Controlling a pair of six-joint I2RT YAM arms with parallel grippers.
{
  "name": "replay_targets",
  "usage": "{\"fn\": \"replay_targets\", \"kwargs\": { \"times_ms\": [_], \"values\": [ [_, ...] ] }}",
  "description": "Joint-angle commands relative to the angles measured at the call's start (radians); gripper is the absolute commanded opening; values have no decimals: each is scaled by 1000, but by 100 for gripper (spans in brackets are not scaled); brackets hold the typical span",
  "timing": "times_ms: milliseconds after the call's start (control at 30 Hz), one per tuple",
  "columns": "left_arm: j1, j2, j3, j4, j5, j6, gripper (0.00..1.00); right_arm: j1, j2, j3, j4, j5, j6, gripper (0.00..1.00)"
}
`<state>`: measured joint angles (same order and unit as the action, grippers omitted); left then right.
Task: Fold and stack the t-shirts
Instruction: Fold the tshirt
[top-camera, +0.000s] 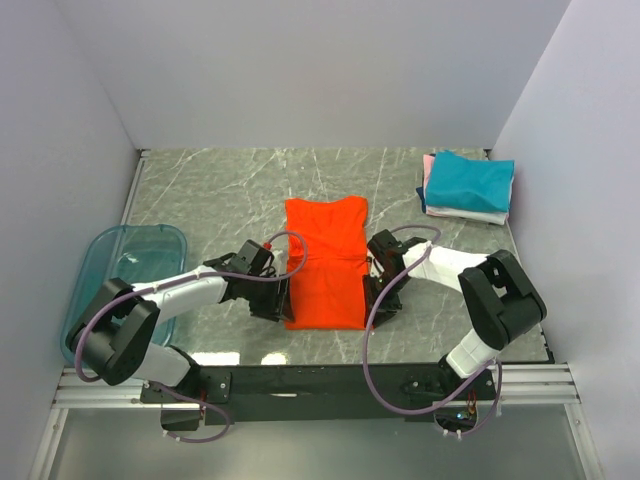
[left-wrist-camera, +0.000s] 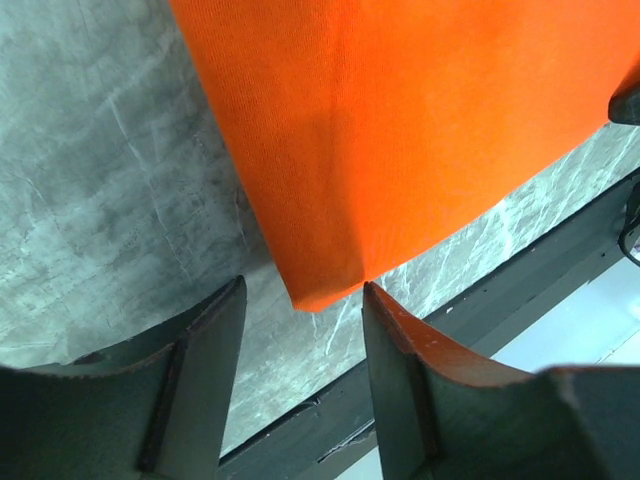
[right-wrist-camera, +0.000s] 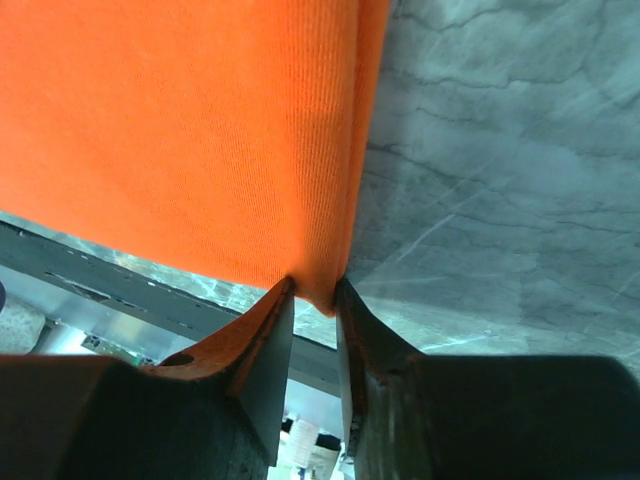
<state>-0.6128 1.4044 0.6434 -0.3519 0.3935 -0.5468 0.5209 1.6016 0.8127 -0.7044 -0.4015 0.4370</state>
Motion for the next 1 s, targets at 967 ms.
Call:
{"fn": "replay_targets", "kwargs": {
  "times_ms": [967],
  "values": [
    [-53,65,-47,44,-22,-96,27,21,-22,-35,-1,26,-6,14]
  ]
}}
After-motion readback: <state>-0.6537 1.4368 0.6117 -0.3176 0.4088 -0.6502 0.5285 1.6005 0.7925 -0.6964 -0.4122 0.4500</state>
